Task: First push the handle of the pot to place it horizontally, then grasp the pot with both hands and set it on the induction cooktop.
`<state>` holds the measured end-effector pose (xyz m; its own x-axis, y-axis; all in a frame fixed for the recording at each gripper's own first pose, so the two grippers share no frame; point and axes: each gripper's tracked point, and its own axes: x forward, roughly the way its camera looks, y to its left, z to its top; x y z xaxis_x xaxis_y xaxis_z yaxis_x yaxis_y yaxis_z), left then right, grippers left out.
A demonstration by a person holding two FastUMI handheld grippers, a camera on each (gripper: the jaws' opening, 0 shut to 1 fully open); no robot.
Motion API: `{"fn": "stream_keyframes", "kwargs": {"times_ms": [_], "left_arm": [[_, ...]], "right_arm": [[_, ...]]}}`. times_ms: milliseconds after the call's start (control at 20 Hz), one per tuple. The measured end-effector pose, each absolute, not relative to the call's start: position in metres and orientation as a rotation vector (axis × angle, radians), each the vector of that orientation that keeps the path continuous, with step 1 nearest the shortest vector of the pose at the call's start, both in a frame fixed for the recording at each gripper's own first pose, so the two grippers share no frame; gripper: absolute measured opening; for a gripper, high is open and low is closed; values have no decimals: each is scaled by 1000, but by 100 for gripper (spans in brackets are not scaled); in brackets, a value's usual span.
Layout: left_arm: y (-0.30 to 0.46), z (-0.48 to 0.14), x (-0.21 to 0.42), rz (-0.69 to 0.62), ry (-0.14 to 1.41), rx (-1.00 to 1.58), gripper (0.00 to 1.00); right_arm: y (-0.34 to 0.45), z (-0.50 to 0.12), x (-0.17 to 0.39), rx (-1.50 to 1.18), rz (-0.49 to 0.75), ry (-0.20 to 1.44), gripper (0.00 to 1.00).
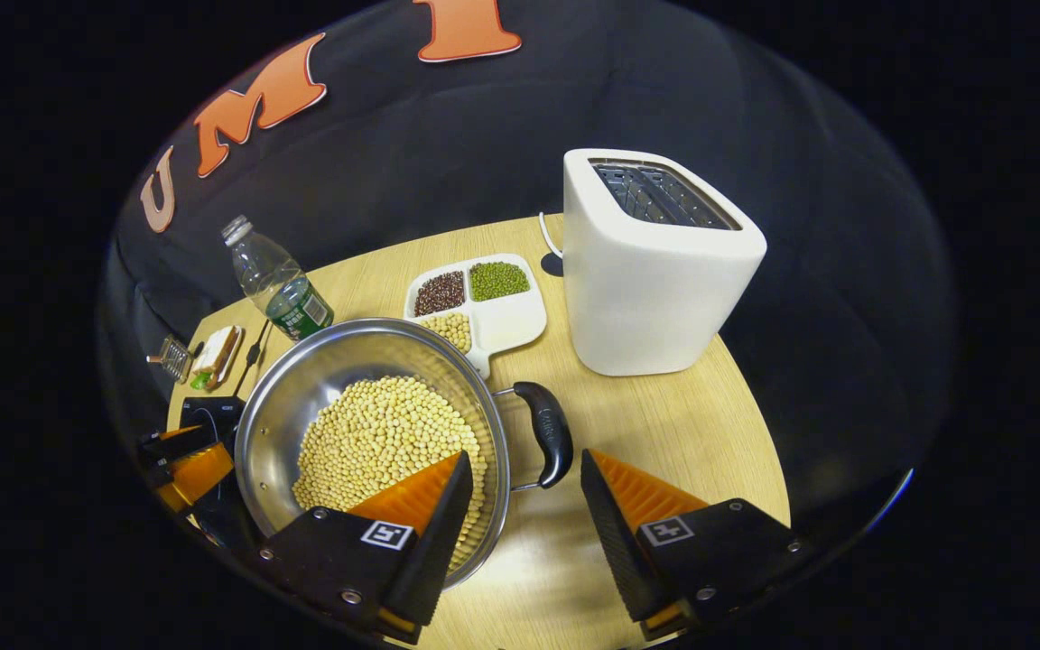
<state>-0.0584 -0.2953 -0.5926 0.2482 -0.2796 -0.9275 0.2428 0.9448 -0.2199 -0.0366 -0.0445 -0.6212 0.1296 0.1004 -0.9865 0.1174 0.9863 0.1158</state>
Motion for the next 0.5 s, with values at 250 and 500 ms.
{"fn": "stream_keyframes", "kwargs": {"times_ms": [250,500], "left_arm": [[-297,-622,-69,-327,1323,-64,98],[-303,-653,-64,-330,1306,-105,95]], "right_arm": [[-40,-638,-36,144,-11,1452,80],[-37,-657,-43,128,-16,1464,82]]}}
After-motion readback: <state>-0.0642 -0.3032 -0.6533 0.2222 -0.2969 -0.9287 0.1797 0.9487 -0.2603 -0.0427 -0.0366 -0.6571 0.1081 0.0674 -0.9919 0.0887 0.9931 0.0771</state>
